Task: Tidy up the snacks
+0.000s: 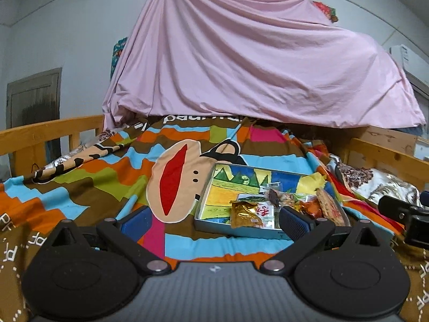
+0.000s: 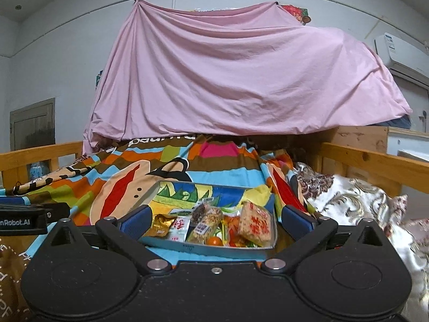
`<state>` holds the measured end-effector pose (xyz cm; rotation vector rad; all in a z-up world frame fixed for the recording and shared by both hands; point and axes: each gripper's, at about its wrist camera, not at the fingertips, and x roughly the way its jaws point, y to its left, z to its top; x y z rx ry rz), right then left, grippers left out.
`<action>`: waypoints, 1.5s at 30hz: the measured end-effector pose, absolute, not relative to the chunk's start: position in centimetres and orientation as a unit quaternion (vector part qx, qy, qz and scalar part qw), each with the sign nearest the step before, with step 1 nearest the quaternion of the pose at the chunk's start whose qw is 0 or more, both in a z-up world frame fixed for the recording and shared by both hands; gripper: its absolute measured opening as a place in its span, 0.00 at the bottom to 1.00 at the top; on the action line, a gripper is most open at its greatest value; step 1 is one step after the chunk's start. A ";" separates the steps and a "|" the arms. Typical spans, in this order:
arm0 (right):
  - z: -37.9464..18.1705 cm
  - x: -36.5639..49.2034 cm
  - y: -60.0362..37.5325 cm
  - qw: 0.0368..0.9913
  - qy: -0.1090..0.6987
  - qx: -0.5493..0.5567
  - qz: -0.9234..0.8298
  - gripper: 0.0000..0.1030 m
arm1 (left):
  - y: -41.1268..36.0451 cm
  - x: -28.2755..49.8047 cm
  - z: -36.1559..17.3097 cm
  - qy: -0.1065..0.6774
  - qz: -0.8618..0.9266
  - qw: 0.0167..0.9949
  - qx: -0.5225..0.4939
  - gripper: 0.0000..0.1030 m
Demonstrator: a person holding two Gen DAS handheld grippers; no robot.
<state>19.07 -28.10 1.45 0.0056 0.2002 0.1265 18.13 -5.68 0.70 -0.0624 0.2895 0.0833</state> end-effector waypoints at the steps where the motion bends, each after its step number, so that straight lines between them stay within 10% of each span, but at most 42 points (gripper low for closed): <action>1: 1.4 18.7 -28.1 0.993 0.100 0.002 0.061 0.99 | -5.7 17.7 0.7 0.141 0.040 0.989 -0.027 1.00; 45: -3.2 18.8 -26.2 0.982 0.183 -0.022 0.049 0.99 | -2.6 16.8 -4.8 0.159 0.035 0.985 -0.049 1.00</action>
